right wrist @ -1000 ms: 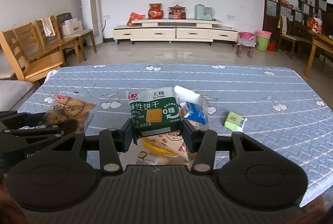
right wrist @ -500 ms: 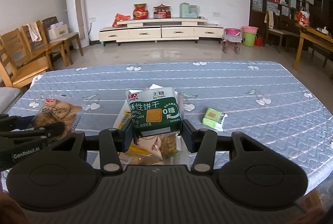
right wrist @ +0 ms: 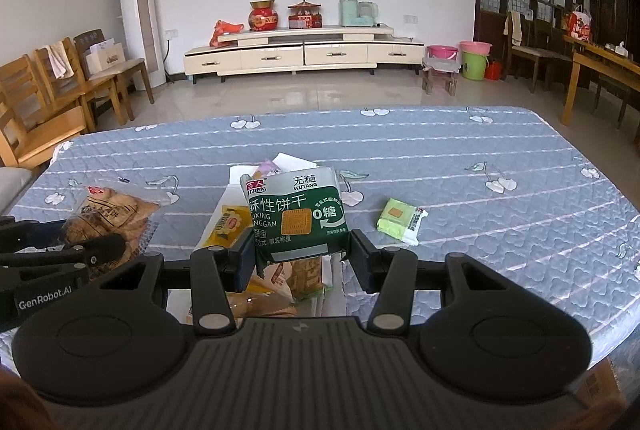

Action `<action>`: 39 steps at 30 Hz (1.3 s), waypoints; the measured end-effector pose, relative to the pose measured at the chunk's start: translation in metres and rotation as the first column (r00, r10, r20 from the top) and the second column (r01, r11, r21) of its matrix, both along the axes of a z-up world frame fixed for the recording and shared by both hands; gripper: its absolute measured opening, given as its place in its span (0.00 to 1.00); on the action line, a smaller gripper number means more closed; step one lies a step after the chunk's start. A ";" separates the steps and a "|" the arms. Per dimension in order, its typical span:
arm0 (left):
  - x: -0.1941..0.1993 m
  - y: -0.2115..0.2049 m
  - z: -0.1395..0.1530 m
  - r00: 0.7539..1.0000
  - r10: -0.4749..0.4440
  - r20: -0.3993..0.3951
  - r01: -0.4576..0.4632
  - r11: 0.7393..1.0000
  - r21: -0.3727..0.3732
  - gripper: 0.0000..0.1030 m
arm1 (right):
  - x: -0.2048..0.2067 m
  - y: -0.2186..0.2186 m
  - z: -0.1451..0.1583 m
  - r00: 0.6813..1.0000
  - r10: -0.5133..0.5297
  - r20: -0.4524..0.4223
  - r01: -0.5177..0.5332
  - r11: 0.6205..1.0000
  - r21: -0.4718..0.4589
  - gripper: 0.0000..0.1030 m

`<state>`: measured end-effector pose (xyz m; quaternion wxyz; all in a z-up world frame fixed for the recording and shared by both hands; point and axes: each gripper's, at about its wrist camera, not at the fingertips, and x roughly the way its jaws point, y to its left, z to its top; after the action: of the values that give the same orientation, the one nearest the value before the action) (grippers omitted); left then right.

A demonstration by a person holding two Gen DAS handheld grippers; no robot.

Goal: Organize snacks
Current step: 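Carry the cracker bag and green pack over the white paper with both grippers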

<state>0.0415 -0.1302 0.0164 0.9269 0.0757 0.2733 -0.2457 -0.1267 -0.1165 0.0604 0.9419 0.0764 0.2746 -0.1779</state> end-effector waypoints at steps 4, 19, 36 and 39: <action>-0.002 -0.006 -0.003 1.000 -0.015 -0.009 0.015 1.000 0.005 0.42 | 0.006 0.002 -0.002 1.000 0.001 -0.010 -0.001 1.000 0.003 0.59; 0.004 0.001 -0.013 0.999 0.023 -0.036 -0.022 1.000 0.017 0.42 | 0.013 0.019 -0.022 0.996 0.047 -0.075 -0.045 0.999 0.029 0.59; 0.009 -0.001 -0.010 0.999 0.022 -0.038 -0.022 1.000 0.008 0.42 | 0.002 0.013 -0.030 0.996 0.070 -0.047 -0.068 0.996 0.053 0.85; 0.008 -0.011 -0.009 0.999 -0.008 -0.042 0.008 1.000 0.002 0.42 | -0.008 0.007 -0.020 1.000 -0.002 -0.017 0.002 1.000 0.011 0.85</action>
<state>0.0490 -0.1409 0.0075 0.9199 0.0725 0.2926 -0.2507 -0.1347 -0.1098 0.0400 0.9389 0.0804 0.2835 -0.1778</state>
